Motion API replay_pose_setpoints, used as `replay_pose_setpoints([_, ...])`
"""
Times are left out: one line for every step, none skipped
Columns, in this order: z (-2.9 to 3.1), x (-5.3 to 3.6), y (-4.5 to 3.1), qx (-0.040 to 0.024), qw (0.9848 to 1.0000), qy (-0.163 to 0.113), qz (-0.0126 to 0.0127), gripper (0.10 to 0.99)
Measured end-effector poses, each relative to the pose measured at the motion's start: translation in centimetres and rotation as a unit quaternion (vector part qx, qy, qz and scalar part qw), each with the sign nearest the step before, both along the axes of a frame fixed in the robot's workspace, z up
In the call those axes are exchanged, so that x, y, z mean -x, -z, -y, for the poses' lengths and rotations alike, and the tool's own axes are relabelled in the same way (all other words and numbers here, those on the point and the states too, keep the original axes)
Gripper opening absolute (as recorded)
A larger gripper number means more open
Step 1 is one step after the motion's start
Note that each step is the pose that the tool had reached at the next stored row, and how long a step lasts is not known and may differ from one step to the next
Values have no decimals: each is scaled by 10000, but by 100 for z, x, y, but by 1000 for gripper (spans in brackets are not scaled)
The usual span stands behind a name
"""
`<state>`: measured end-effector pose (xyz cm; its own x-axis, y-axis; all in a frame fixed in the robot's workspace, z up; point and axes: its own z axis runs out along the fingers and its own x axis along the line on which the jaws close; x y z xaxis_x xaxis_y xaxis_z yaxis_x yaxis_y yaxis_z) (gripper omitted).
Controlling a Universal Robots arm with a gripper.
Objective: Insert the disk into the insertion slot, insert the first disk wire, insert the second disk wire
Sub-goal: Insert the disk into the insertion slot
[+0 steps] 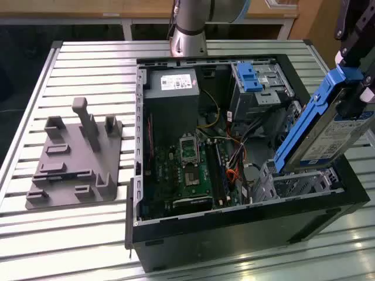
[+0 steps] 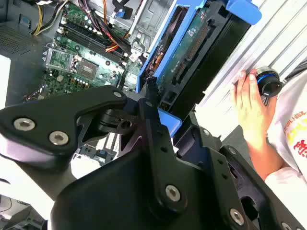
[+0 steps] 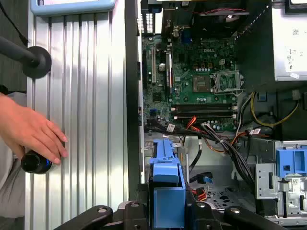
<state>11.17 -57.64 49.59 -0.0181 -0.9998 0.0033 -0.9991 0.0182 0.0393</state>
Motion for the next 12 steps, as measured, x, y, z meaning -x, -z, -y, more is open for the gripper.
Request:
replay_pose_setpoints([0, 0, 0, 0, 10000, 0, 0, 365])
replay_pose_setpoints([0, 0, 0, 0, 10000, 0, 0, 365])
replay_pose_setpoints([0, 0, 0, 0, 10000, 0, 0, 365])
replay_pose_setpoints([0, 0, 0, 0, 10000, 0, 0, 365])
replay_pose_setpoints([0, 0, 0, 0, 10000, 0, 0, 365])
replay_pose_setpoints([0, 0, 0, 0, 10000, 0, 0, 365])
replay_pose_setpoints([0, 0, 0, 0, 10000, 0, 0, 365])
replay_pose_setpoints([0, 0, 0, 0, 10000, 0, 0, 365])
replay_pose_setpoints([0, 0, 0, 0, 10000, 0, 0, 365])
replay_pose_setpoints([0, 0, 0, 0, 10000, 0, 0, 365])
replay_pose_setpoints([0, 0, 0, 0, 10000, 0, 0, 365])
replay_pose_setpoints([0, 0, 0, 0, 10000, 0, 0, 365])
